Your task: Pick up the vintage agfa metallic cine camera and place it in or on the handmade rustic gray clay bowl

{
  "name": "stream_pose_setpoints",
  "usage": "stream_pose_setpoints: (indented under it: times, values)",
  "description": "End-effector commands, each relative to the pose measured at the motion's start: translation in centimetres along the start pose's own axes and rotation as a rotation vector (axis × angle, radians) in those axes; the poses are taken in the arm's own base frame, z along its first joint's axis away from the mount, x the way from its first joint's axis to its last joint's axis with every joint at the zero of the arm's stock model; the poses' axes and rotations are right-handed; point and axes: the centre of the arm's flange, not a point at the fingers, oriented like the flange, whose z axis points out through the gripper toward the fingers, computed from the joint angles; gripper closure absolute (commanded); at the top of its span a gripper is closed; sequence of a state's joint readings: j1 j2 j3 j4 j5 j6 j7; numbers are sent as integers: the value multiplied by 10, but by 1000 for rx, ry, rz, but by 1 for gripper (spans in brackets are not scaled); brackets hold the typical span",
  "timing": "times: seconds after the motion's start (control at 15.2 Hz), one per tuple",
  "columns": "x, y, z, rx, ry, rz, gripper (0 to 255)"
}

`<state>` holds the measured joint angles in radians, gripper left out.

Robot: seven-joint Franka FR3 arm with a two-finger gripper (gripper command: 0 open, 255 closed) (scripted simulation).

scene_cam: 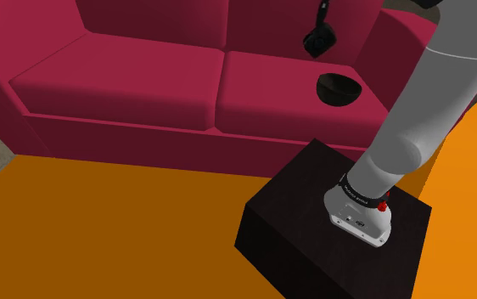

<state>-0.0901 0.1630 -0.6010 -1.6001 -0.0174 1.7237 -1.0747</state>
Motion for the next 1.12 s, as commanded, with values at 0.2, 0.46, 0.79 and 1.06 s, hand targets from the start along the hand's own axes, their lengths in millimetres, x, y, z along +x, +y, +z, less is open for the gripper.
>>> stream_pose_setpoints:
  times: [0.2,0.46,0.79,1.06]
  values:
    - [-47,-26,-11,0,0,0,255]
    - [-92,-52,-18,0,0,0,255]
    - [-137,-80,-20,0,0,0,255]
    - [-135,-81,1,0,0,0,255]
